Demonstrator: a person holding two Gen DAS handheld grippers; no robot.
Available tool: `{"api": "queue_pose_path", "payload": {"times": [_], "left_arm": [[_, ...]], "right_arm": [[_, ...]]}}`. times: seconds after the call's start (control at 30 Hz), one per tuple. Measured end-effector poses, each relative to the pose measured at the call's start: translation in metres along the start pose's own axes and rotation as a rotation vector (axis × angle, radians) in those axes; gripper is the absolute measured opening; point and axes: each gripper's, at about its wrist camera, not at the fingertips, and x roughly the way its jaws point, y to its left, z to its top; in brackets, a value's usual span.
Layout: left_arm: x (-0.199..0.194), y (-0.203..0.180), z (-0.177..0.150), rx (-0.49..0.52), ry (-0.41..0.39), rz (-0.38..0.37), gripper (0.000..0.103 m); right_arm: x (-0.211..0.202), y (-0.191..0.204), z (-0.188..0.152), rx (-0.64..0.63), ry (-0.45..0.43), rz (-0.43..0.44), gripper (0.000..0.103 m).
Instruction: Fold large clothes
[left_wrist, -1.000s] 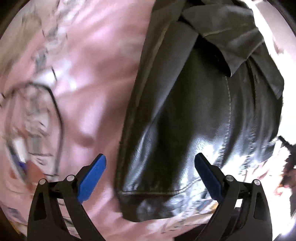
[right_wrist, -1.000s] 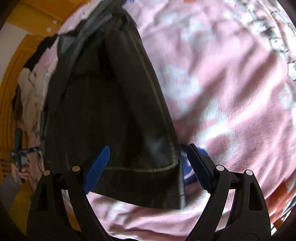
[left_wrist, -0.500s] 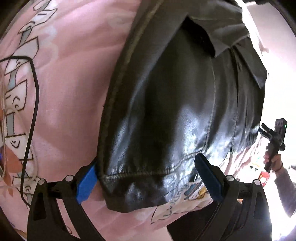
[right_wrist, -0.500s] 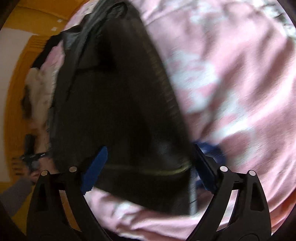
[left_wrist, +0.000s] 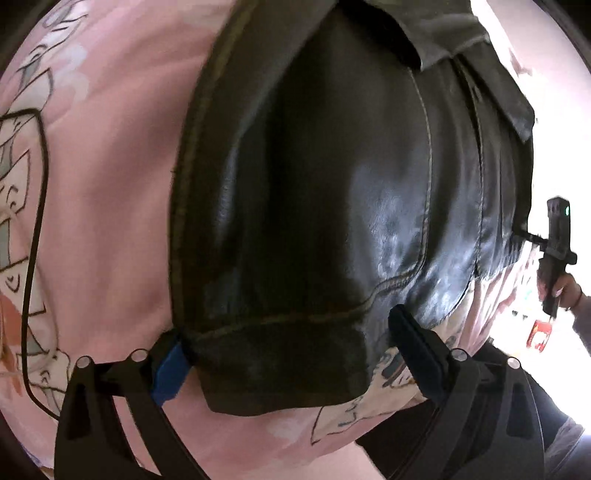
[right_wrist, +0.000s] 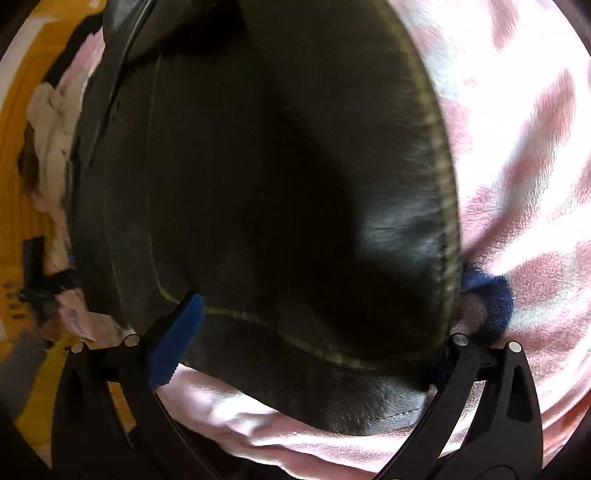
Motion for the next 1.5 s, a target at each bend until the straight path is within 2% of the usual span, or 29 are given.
{"api": "queue_pose_path", "payload": {"times": [0.03,0.07,0.1,0.13,0.2,0.27,0.33,0.53,0.57,0.73,0.83,0.93,0.97,1.07,1.17,1.27,1.33,1.47,1.5], "left_arm": [[-0.003,0.003,-0.001,-0.012,-0.011,0.008,0.073],[-0.007,0.006,-0.002,-0.029,-0.02,0.006,0.063],[-0.011,0.007,-0.004,-0.034,-0.027,-0.008,0.051],[-0.015,0.006,-0.005,-0.037,-0.035,-0.031,0.047],[-0.02,0.001,-0.006,-0.019,-0.047,-0.032,0.032],[-0.021,-0.008,-0.004,-0.006,-0.053,-0.029,0.022],[-0.024,-0.018,-0.003,0.01,-0.06,-0.036,0.017],[-0.073,-0.044,0.001,0.036,-0.131,-0.145,0.012],[-0.09,-0.043,0.004,0.022,-0.16,-0.173,0.012],[-0.162,-0.045,0.031,-0.067,-0.308,-0.27,0.012],[-0.2,-0.047,0.06,-0.121,-0.384,-0.264,0.012],[-0.241,-0.063,0.101,-0.115,-0.443,-0.169,0.012],[-0.25,-0.066,0.11,-0.12,-0.455,-0.162,0.012],[-0.288,-0.083,0.16,-0.15,-0.531,-0.136,0.012],[-0.323,-0.083,0.216,-0.209,-0.619,-0.15,0.012],[-0.345,-0.079,0.272,-0.254,-0.68,-0.124,0.012],[-0.354,-0.075,0.324,-0.293,-0.715,-0.081,0.012],[-0.349,-0.077,0.414,-0.318,-0.688,-0.008,0.012],[-0.342,-0.082,0.44,-0.298,-0.661,0.028,0.012]], "right_arm": [[-0.004,0.006,-0.003,-0.026,-0.008,-0.056,0.076],[-0.007,0.005,-0.008,-0.034,-0.018,-0.078,0.067],[-0.016,0.007,-0.012,-0.021,-0.042,-0.064,0.047],[-0.022,0.007,-0.015,-0.002,-0.058,-0.048,0.031],[-0.031,0.007,-0.02,0.044,-0.08,-0.003,0.02],[-0.038,0.011,-0.021,0.061,-0.085,0.005,0.016],[-0.052,0.018,-0.019,0.073,-0.109,0.024,0.009],[-0.122,0.063,0.005,0.145,-0.309,0.199,0.008],[-0.135,0.07,0.016,0.172,-0.347,0.248,0.008],[-0.183,0.081,0.065,0.232,-0.468,0.365,0.008],[-0.22,0.08,0.093,0.22,-0.532,0.414,0.008],[-0.259,0.076,0.127,0.25,-0.566,0.455,0.008],[-0.275,0.07,0.142,0.263,-0.569,0.487,0.008],[-0.304,0.071,0.195,0.208,-0.583,0.508,0.008],[-0.319,0.065,0.256,0.152,-0.579,0.513,0.008],[-0.309,0.04,0.328,0.162,-0.562,0.548,0.008],[-0.299,0.02,0.37,0.17,-0.544,0.567,0.008],[-0.272,-0.01,0.455,0.162,-0.509,0.53,0.008],[-0.262,-0.017,0.477,0.173,-0.492,0.482,0.008]]}}
